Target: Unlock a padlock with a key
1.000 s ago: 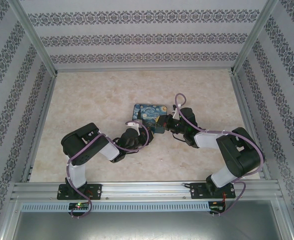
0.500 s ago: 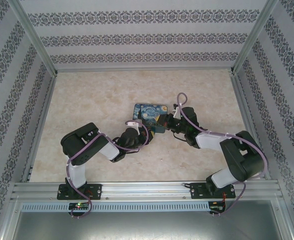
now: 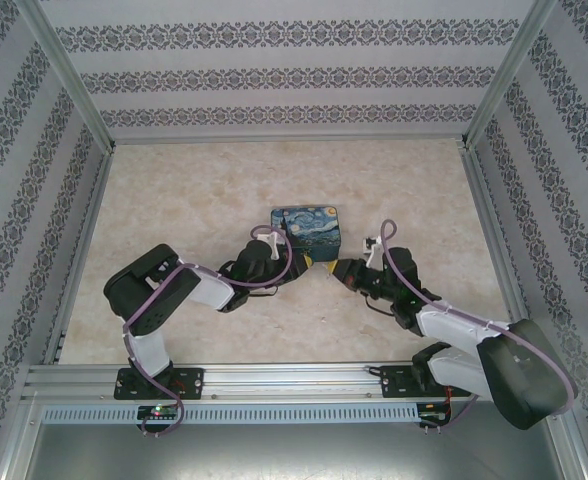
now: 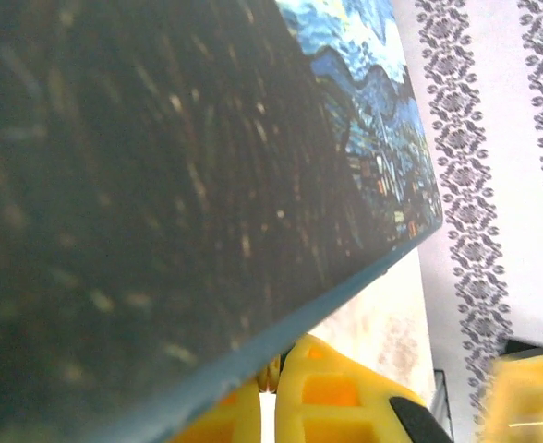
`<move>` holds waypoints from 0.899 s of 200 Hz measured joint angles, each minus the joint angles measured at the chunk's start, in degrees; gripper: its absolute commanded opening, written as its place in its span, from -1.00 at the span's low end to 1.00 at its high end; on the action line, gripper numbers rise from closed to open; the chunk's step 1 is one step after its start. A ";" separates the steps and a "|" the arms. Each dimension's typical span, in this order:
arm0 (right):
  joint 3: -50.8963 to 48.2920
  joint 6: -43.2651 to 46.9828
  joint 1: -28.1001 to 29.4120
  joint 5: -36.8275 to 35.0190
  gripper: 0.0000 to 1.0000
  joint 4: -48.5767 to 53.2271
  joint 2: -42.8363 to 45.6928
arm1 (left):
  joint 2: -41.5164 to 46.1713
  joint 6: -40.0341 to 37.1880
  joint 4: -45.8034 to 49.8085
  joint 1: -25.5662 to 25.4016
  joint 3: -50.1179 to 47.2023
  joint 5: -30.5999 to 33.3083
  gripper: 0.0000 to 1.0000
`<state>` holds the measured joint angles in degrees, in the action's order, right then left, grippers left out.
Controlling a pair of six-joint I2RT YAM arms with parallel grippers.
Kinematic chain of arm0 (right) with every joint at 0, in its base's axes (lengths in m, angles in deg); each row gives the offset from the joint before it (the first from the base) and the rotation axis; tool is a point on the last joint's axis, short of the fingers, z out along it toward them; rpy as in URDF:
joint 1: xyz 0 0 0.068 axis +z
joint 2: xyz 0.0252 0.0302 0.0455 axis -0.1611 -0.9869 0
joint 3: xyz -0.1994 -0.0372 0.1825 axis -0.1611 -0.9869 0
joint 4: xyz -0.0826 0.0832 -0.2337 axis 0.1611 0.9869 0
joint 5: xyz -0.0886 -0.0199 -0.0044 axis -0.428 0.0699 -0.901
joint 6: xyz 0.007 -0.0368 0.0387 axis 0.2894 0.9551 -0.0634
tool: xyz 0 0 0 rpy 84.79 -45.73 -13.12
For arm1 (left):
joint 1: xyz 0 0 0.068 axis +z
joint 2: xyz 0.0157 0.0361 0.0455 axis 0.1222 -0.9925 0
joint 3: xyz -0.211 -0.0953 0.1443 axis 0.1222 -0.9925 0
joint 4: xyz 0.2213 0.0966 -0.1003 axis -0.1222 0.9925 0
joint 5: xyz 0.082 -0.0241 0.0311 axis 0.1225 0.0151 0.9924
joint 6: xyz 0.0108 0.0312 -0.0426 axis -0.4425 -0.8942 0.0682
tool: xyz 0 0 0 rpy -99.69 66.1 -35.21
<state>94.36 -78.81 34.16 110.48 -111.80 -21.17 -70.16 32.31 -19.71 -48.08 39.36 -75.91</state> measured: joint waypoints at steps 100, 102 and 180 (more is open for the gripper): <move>-2.36 -1.09 1.68 -2.67 -1.00 -2.43 -2.97 | 1.03 2.80 -0.17 1.05 0.26 -8.79 -1.00; -2.36 -1.27 1.77 -2.80 -1.00 -2.56 -3.21 | 1.03 2.93 -0.31 1.07 0.26 -8.87 -1.00; -0.15 -2.78 2.78 -5.75 -1.00 -4.96 -7.61 | 1.03 4.94 -2.67 1.42 0.26 -9.99 -1.00</move>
<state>94.21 -81.58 36.93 104.73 -116.76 -28.77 -69.13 37.25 -22.38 -46.66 39.62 -85.90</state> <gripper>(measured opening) 0.064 0.071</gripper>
